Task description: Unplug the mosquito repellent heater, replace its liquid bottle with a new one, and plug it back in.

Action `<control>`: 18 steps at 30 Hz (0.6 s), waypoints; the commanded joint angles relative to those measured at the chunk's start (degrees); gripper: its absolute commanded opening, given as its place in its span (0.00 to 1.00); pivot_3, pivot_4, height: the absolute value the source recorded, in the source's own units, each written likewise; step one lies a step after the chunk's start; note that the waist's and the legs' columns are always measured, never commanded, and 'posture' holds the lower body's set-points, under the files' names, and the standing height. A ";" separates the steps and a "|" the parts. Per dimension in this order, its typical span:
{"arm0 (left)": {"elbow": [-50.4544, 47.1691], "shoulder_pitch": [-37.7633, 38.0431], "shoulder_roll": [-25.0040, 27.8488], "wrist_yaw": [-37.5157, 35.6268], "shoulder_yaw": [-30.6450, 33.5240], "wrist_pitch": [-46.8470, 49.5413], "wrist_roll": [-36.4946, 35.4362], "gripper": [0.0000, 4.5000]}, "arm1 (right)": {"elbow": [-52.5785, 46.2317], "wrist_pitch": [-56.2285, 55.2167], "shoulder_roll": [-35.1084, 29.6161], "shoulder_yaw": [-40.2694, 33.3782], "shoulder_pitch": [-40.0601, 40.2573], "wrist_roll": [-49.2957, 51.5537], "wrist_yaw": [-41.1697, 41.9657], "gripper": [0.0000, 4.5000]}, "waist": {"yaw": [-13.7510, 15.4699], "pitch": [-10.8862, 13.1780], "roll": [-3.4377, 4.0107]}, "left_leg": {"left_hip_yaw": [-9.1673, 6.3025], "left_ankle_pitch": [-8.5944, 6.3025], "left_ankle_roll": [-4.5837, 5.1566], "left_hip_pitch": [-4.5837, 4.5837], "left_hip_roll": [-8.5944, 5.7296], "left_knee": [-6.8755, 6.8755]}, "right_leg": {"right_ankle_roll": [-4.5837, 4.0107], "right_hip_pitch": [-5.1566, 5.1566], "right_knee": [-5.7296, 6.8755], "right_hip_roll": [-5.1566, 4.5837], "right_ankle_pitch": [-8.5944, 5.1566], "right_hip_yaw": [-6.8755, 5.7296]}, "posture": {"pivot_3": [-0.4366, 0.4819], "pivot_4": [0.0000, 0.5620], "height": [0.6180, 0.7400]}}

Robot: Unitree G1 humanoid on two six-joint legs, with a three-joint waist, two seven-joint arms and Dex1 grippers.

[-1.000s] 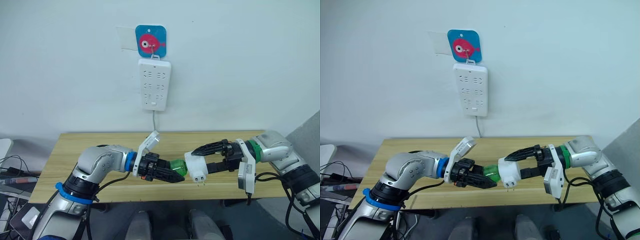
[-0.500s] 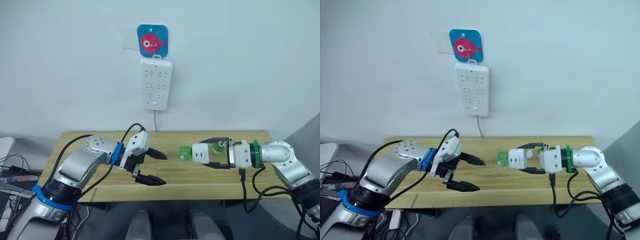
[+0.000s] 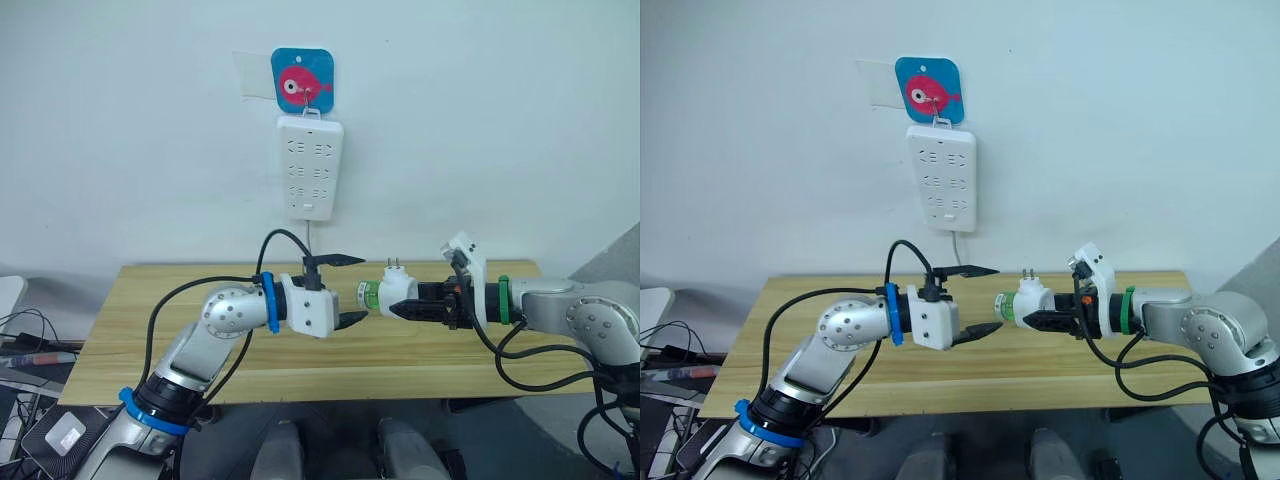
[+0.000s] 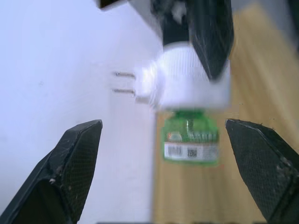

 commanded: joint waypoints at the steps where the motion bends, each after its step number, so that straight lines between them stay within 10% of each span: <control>1: -0.74 -0.96 -1.48 3.06 -1.82 -0.35 5.08 1.00 | -0.56 6.46 2.07 -5.19 -1.57 6.27 -6.16 0.65 | -0.01 0.00 0.00 | 0.00 0.00 0.00 -0.09 -0.01 0.01 | 0.02 -0.06 -0.02 0.00 0.01 0.00 | 0.41 0.26 1.00; 15: -1.84 -2.48 -5.78 2.99 -4.36 11.27 9.92 1.00 | -0.80 12.95 8.04 -9.50 -2.96 18.58 -20.96 0.65 | -0.20 -0.01 0.00 | 0.03 0.00 0.00 -0.51 0.00 0.02 | 0.06 -0.50 -0.01 0.04 0.02 0.00 | 0.40 0.25 1.00; 18: -1.47 -3.43 -5.66 2.65 -5.11 10.36 10.41 0.86 | -0.71 12.61 8.25 -9.13 -3.08 20.36 -22.72 0.65 | -0.19 -0.01 0.00 | 0.03 0.00 0.00 -0.56 0.01 0.01 | 0.06 -0.57 0.00 0.04 0.02 0.00 | 0.40 0.25 1.00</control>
